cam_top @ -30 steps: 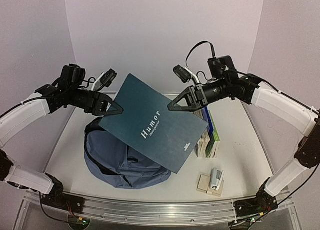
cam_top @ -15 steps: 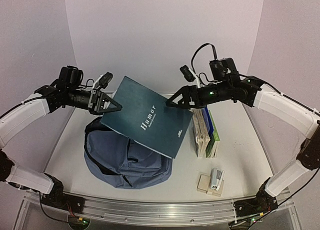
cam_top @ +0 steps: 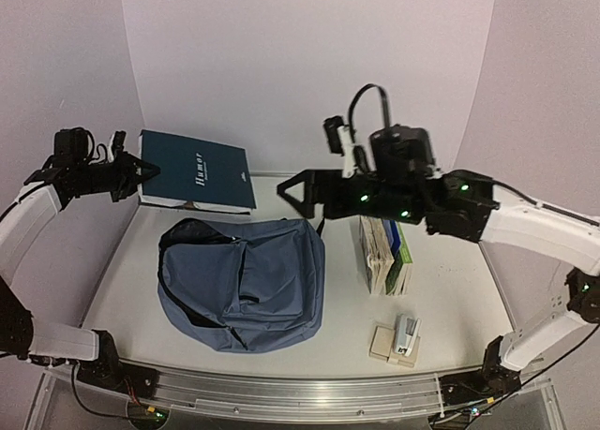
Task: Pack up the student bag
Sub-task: Pick up the book from the center of the board, then place the book in the student bag.
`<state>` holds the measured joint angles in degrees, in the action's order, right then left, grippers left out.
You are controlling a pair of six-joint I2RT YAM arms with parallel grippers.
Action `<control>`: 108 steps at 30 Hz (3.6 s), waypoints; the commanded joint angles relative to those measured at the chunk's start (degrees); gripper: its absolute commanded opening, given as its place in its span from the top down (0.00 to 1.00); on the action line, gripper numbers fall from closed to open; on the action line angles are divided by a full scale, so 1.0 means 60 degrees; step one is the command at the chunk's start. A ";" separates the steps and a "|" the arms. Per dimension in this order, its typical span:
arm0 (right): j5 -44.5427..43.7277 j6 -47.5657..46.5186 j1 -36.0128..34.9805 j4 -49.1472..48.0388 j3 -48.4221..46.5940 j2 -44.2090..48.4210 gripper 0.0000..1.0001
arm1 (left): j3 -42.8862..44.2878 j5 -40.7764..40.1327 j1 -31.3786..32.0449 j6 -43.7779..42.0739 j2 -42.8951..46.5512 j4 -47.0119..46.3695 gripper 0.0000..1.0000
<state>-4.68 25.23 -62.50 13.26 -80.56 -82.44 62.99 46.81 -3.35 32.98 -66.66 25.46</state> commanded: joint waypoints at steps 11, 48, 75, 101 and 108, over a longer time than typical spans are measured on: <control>-0.1409 -0.1203 -0.2892 -0.0352 -0.5808 -0.7093 0.17 | -0.0684 -0.2020 -0.0553 0.0067 0.1247 -0.0153 1.00; -0.2622 -0.1282 -0.2808 -0.0639 -0.7740 -0.9572 1.00 | -0.0818 -0.2250 -0.0548 -0.0158 0.2342 0.0749 1.00; -0.6816 0.1513 -0.2211 -0.3144 -0.1898 -0.4465 1.00 | -0.1613 -0.3896 -0.0547 0.0912 0.5576 0.3555 1.00; -0.6547 0.0109 -0.2243 -0.6073 -0.2392 -0.4843 1.00 | -0.5276 0.1009 -0.0555 0.3664 0.5098 0.1345 1.00; -0.6407 -0.0250 -0.2252 -0.6654 -0.2587 -0.5094 1.00 | -0.5696 0.1484 -0.0551 0.3999 0.5088 0.0926 1.00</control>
<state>-42.54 25.94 -75.88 -17.46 -92.47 -112.96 30.01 51.08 -6.59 55.20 -36.77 35.73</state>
